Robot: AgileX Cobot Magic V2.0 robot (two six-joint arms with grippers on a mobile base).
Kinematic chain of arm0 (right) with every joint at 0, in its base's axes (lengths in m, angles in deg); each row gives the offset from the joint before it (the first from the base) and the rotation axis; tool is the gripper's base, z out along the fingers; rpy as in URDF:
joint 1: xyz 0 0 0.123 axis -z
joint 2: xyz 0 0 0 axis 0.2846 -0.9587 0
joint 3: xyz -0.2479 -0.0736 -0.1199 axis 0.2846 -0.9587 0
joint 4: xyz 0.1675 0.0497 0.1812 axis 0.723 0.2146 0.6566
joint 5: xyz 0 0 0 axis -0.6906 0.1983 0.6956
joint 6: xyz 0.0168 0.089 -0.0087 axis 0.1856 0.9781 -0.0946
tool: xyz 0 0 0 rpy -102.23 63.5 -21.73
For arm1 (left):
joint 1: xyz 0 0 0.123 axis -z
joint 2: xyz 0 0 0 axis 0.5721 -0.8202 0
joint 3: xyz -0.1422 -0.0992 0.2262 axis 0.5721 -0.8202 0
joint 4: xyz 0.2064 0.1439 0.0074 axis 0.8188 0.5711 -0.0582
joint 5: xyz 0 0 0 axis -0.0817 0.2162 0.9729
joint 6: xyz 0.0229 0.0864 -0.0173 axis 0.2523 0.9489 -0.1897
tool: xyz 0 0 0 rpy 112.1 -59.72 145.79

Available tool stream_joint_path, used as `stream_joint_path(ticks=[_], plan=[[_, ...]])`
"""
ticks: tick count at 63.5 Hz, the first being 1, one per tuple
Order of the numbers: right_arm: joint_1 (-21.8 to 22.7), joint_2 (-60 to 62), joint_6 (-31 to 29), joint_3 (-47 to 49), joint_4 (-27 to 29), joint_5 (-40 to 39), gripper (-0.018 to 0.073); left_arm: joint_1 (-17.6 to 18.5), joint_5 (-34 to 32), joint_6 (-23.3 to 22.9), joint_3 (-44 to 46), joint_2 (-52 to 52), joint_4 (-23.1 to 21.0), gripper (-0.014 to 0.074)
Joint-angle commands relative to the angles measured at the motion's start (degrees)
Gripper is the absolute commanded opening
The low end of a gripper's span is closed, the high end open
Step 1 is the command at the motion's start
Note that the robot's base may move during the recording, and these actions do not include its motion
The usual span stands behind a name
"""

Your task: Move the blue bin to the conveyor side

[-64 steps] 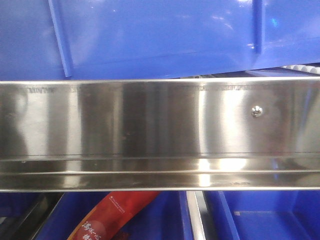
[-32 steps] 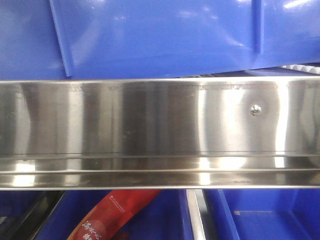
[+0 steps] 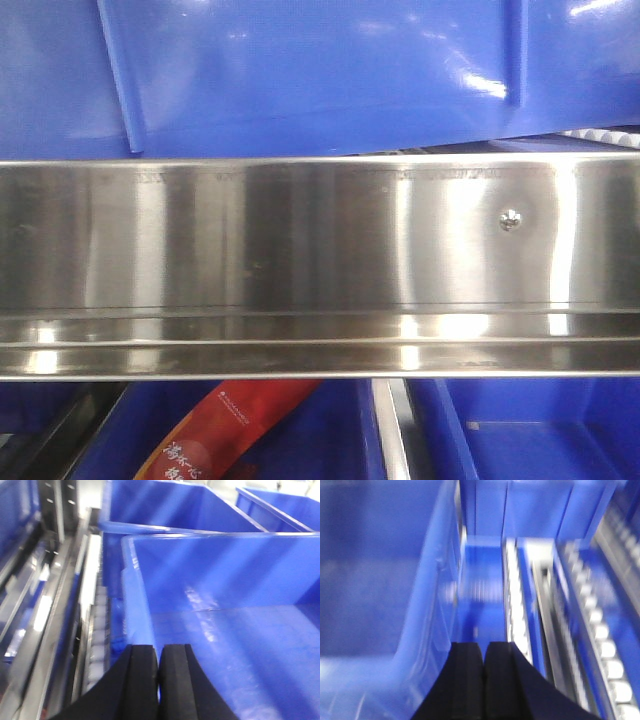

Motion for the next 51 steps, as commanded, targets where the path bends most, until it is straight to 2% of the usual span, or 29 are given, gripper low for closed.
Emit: stream_joint_path(ticks=[1, 13, 20, 29, 35, 42, 45, 51], plan=[[-0.16, -6.65, -0.62, 5.01, -0.75, 1.67, -0.0081, -0.04, 1.85, -0.04, 3.8, -3.5, -0.04, -0.0008], [-2.78, -18.08, -0.62, 15.0, -1.15, 1.67, -0.0081, -0.04, 5.58, -0.04, 8.85, -9.76, -0.04, -0.0008], [-4.72, -24.16, -0.62, 20.89, -4.47, 1.67, -0.0077, -0.04, 6.18, -0.04, 9.27, -11.12, -0.04, -0.0008], [-5.05, -29.57, -0.62, 24.85, -4.58, 1.67, -0.0075, -0.04, 6.46, -0.04, 9.27, -11.34, -0.04, -0.0008], [-5.05, -31.11, -0.62, 25.0, -4.46, 1.67, 0.004, -0.04, 6.46, -0.04, 9.27, -11.34, -0.04, -0.0008], [-5.05, -32.11, -0.62, 25.0, -4.38, 1.67, 0.0293, -0.04, 6.46, -0.04, 9.27, -11.34, -0.04, -0.0008], [-5.05, -32.34, -0.62, 25.0, -4.38, 1.67, 0.0365, -0.04, 6.3, -0.04, 9.27, -11.34, -0.04, -0.0008], [-5.05, -32.95, -0.62, 25.0, -3.72, 1.67, 0.0398, -0.04, 6.11, -0.04, 9.27, -11.34, -0.04, -0.0008]])
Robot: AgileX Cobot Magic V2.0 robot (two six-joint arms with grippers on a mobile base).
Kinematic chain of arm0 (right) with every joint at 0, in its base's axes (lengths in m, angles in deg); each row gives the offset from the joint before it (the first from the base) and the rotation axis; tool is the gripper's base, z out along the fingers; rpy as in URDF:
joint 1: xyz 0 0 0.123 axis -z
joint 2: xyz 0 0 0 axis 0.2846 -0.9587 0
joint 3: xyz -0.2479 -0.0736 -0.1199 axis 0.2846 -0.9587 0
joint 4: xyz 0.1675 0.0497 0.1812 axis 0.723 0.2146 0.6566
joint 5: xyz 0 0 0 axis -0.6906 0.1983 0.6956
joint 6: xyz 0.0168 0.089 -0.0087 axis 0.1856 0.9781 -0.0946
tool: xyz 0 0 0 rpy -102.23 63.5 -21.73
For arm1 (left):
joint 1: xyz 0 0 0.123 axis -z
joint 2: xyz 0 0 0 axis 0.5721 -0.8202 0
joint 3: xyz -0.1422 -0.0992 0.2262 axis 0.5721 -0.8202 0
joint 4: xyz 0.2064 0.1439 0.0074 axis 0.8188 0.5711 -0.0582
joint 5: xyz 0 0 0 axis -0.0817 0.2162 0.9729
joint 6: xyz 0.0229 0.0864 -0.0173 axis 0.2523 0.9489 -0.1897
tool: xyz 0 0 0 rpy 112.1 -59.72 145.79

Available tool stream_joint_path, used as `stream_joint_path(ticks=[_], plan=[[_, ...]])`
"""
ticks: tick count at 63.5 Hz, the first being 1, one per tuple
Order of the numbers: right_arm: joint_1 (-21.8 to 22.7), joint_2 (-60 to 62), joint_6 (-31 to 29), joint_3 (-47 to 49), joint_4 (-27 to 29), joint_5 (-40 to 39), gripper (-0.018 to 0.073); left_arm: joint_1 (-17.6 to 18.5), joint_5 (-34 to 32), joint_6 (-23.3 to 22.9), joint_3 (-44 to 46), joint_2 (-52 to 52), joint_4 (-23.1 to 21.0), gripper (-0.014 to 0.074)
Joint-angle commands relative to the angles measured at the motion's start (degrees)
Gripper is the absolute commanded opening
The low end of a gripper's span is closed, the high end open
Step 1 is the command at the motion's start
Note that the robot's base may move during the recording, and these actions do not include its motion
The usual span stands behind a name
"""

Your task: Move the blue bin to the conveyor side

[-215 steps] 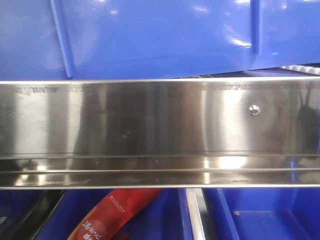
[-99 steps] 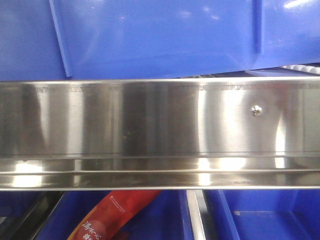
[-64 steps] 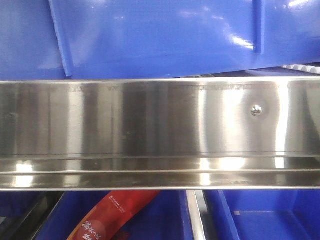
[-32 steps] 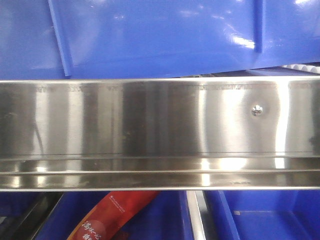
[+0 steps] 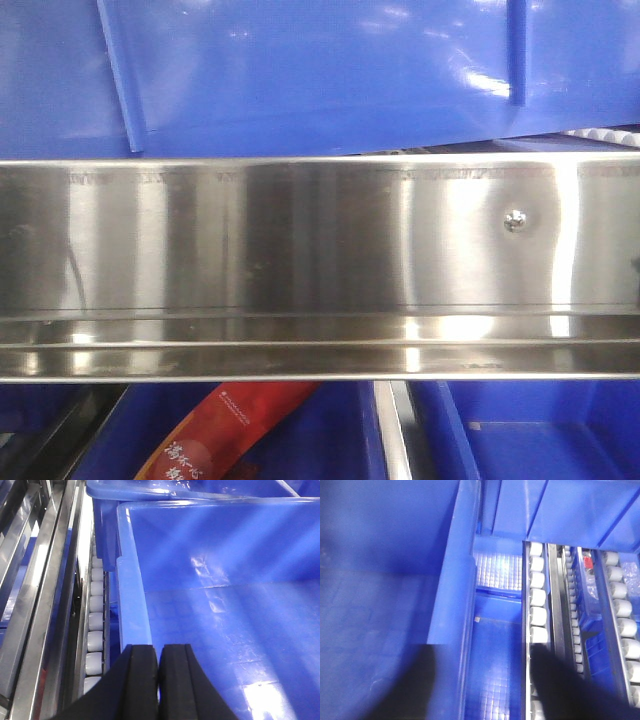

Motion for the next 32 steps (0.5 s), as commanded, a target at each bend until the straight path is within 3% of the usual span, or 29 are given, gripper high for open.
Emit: stream_joint_path(ticks=[1, 32], plan=[[-0.19, -0.39, -0.49, 0.55, 0.0, -0.73, 0.0395, -0.04, -0.7, -0.04, 0.68, 0.12, -0.26, -0.0008], [-0.23, -5.56, -0.49, 0.55, 1.69, -0.73, 0.0338, -0.04, -0.58, -0.04, 0.68, 0.12, -0.26, -0.0008]])
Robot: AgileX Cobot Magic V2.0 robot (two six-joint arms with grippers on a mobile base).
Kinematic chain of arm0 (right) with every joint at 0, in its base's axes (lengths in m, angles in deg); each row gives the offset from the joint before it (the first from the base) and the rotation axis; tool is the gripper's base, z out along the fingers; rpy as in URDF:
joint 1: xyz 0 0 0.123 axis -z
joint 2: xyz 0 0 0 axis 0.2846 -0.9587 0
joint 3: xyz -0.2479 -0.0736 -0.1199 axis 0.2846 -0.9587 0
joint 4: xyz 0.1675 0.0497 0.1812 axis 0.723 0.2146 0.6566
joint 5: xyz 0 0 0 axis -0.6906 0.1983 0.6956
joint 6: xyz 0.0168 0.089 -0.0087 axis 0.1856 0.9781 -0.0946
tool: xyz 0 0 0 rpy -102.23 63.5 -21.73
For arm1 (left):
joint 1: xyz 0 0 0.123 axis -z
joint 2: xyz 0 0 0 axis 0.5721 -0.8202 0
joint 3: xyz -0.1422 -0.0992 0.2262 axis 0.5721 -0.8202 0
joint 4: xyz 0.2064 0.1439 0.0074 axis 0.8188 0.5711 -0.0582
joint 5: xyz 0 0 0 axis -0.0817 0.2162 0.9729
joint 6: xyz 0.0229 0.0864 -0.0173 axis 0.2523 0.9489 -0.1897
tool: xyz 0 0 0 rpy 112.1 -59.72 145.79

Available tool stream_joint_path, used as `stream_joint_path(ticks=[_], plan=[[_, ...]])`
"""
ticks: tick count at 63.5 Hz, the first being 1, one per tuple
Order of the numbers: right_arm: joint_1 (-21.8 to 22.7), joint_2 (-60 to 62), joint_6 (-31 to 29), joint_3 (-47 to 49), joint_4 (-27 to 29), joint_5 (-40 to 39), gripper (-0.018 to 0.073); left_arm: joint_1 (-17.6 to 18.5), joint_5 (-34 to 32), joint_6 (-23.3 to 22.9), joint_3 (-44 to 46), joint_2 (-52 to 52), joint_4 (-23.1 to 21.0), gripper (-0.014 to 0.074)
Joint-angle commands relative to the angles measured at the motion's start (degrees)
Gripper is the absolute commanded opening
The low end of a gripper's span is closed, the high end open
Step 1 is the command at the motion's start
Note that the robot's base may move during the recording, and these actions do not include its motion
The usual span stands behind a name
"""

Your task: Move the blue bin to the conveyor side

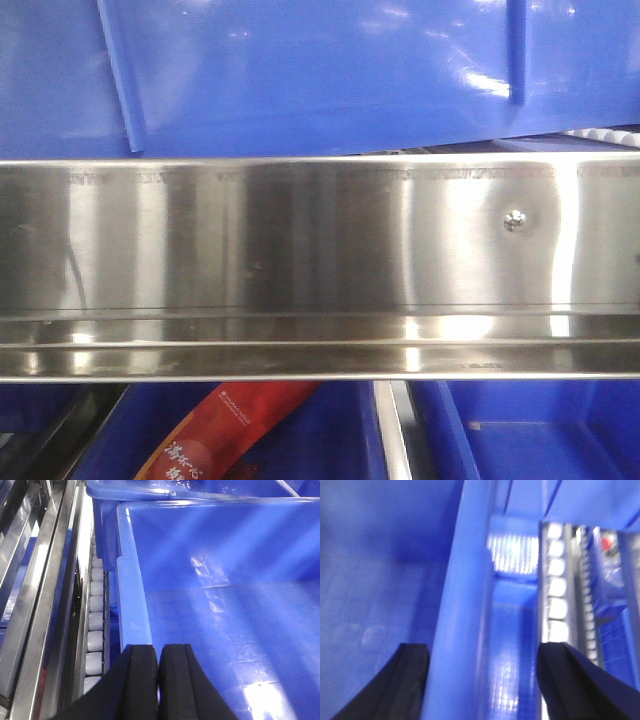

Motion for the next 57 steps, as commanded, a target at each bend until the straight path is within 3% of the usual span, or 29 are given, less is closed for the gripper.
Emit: stream_joint_path(ticks=[1, 23, 39, 47, 57], plan=[[-0.22, -0.06, -0.47, 0.29, -0.19, -0.64, 0.0338, -0.04, -0.58, -0.04, 0.68, 0.12, -0.26, -0.0008], [-0.83, -0.87, 1.2, 0.29, 0.61, -0.64, 0.0339, -0.04, -0.48, -0.04, 0.68, 0.12, -0.26, -0.0008], [-4.38, -0.87, 2.03, 0.29, -7.29, -0.64, 0.0339, -0.04, -0.48, -0.04, 0.68, 0.12, -0.26, -0.0008], [-6.22, -0.87, 2.48, 0.29, -7.69, -0.64, 0.0339, -0.04, -0.48, -0.04, 0.58, 0.12, -0.26, -0.0008], [-5.23, -0.87, 3.57, 0.29, -7.81, -0.64, 0.0339, -0.04, 0.2, -0.04, -0.68, 0.12, -0.26, -0.0008]])
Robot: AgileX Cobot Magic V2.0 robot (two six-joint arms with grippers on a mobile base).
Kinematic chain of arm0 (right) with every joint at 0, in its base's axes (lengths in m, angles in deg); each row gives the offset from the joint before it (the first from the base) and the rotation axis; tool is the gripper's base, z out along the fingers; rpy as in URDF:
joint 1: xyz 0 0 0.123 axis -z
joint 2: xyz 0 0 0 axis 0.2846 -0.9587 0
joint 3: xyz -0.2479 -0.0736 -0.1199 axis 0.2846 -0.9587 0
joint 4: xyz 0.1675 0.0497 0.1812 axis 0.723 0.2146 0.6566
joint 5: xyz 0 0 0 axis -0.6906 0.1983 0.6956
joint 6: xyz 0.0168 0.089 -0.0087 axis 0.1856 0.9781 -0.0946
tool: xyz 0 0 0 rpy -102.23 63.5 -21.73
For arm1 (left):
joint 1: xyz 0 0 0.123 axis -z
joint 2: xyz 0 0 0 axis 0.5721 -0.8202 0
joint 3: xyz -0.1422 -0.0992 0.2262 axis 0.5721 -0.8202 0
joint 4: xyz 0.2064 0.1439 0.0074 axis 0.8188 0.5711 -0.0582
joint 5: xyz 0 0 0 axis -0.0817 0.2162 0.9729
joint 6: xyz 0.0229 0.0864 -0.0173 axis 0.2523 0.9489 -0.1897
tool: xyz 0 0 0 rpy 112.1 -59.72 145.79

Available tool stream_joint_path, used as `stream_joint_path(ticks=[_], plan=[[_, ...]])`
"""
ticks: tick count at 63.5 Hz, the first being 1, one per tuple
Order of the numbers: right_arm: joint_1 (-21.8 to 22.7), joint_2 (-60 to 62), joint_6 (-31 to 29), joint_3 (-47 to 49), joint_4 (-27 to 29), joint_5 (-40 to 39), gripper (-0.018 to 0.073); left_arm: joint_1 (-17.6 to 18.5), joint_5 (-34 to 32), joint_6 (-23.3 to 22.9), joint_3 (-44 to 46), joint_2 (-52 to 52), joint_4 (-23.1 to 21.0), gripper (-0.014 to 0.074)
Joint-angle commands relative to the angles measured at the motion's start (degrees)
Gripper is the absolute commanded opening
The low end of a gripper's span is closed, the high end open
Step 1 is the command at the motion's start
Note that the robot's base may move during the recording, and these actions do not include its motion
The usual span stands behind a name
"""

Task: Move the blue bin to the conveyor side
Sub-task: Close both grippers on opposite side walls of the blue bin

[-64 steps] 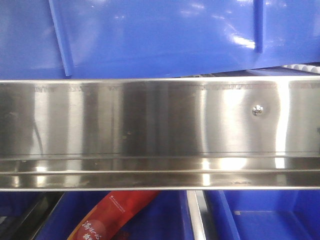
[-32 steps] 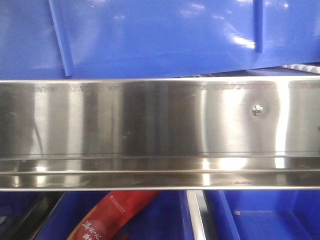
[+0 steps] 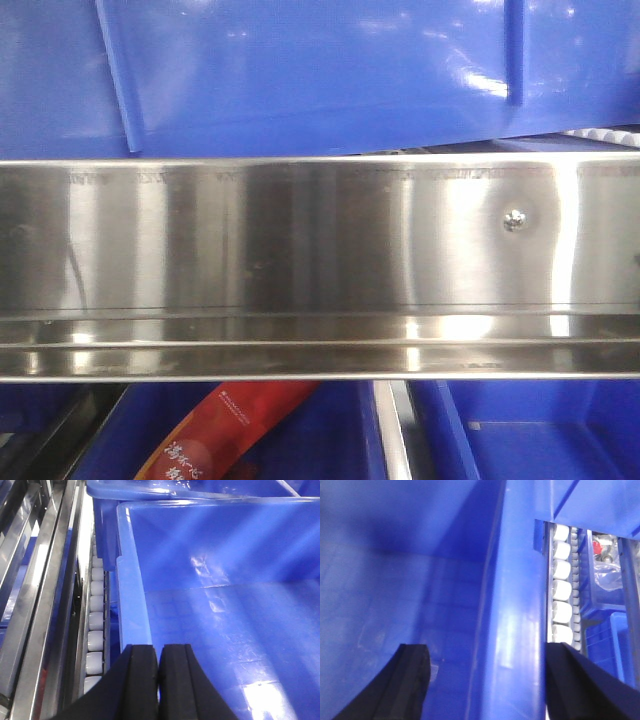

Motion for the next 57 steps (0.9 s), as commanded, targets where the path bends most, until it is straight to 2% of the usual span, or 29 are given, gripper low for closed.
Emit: stream_joint_path(ticks=[1, 10, 18, 42, 49, 57], plan=[[0.74, 0.19, 0.53, 0.21, -0.79, -0.53, 0.0339, -0.04, 0.09, -0.04, -0.56, 0.12, -0.26, -0.0008], [1.4, 0.19, 0.53, 0.21, -0.79, -0.53, 0.0339, -0.04, 0.34, -0.04, -0.59, 0.12, -0.26, -0.0008], [1.52, 0.19, 0.53, 0.21, 1.34, -0.53, 0.0339, -0.04, 0.34, -0.04, -0.59, 0.12, -0.26, -0.0008], [1.52, 0.19, 0.53, 0.21, 1.34, -0.53, 0.0333, -0.04, 0.34, -0.04, -0.59, 0.12, -0.26, -0.0008], [1.52, 0.19, 0.53, 0.21, 0.93, -0.53, 0.0225, -0.04, 0.34, -0.04, -0.59, 0.12, -0.26, -0.0008], [1.52, 0.19, 0.53, 0.21, 0.08, -0.53, -0.0028, -0.04, -0.4, -0.04, -0.59, 0.12, -0.26, -0.0008]])
